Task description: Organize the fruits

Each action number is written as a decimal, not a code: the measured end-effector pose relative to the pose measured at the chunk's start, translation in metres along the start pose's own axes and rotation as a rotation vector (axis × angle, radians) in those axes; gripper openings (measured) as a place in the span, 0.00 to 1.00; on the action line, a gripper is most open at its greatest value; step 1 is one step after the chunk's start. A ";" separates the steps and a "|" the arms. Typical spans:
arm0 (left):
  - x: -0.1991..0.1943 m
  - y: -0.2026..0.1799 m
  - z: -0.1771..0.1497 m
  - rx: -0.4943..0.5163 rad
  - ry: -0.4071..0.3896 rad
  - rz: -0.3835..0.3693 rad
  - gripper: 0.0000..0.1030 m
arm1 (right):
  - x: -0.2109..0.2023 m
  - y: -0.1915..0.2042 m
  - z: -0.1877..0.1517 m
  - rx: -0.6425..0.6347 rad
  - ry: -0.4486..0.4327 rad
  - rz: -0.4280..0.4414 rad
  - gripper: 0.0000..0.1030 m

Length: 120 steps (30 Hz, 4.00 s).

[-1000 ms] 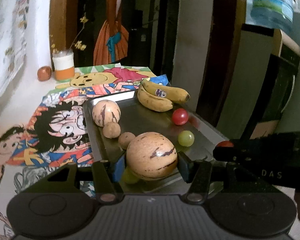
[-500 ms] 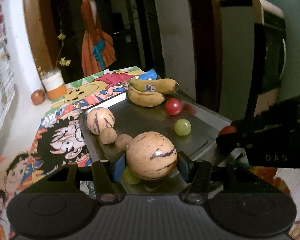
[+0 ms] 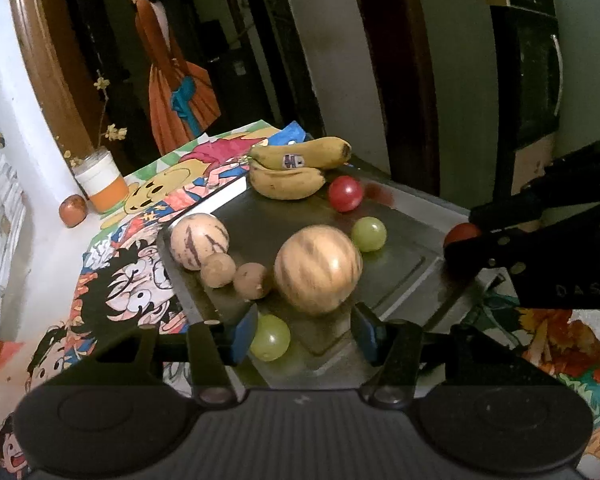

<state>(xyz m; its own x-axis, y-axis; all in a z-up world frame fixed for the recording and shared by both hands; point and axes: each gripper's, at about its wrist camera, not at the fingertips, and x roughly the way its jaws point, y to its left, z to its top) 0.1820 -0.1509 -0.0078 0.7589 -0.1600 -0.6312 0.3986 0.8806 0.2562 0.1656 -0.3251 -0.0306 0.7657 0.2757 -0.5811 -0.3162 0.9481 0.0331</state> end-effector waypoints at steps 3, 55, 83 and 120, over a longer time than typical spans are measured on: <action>0.000 0.004 0.000 -0.013 -0.001 -0.001 0.56 | 0.000 0.000 0.000 0.001 0.000 0.000 0.33; -0.080 0.054 -0.044 -0.461 -0.159 0.108 1.00 | -0.054 0.017 -0.007 0.054 -0.218 -0.029 0.96; -0.120 0.044 -0.086 -0.512 -0.202 0.123 1.00 | -0.092 0.050 -0.047 0.092 -0.329 -0.021 0.99; -0.158 0.050 -0.137 -0.568 -0.153 0.103 1.00 | -0.110 0.088 -0.079 0.072 -0.299 0.012 0.99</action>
<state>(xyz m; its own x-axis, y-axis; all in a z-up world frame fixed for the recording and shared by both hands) 0.0113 -0.0202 0.0042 0.8614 -0.0860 -0.5006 0.0130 0.9889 -0.1477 0.0088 -0.2844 -0.0279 0.8966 0.3107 -0.3156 -0.2933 0.9505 0.1025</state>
